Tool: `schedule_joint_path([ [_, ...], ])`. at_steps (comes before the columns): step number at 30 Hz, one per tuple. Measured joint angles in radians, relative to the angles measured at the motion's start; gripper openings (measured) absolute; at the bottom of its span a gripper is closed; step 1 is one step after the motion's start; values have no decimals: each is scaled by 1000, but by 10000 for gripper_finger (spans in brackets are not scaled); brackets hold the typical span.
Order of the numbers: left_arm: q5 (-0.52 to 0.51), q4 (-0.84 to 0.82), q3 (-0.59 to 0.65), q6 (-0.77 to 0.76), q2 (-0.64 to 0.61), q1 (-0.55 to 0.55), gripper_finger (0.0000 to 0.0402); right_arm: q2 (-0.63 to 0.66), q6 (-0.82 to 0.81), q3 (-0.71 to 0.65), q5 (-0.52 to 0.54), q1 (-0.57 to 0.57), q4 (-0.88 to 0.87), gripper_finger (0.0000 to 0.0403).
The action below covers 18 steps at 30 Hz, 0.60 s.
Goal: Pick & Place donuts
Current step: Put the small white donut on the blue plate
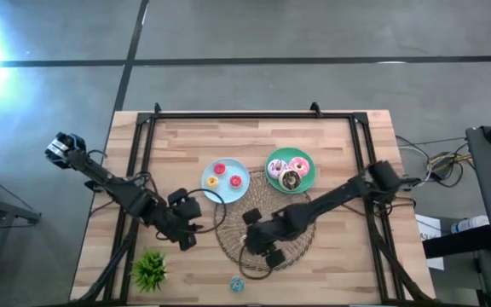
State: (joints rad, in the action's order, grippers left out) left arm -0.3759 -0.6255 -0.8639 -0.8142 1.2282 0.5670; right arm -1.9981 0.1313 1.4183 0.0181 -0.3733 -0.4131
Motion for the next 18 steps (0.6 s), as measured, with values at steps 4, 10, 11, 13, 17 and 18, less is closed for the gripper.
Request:
schedule_joint_path([
  [4, 0, -4, 0, 41, 0, 0, 155, -97, -39, 123, 1, -5, -76, 150],
  [10, 0, -18, 0, 87, -1, 4, 155, -196, -146, 256, 9, -13, -207, 144],
  [11, 0, -21, 0, 97, -1, 4, 155, -202, -162, 269, 11, -14, -211, 145],
  [13, 0, -25, 0, 111, -1, 5, 155, -211, -193, 286, 20, -16, -220, 146],
  [17, -3, -29, 0, 123, -1, 5, 155, -236, -243, 299, 57, -17, -251, 140],
  [18, -4, -31, 0, 125, -1, 5, 155, -239, -256, 299, 57, -17, -256, 138],
])
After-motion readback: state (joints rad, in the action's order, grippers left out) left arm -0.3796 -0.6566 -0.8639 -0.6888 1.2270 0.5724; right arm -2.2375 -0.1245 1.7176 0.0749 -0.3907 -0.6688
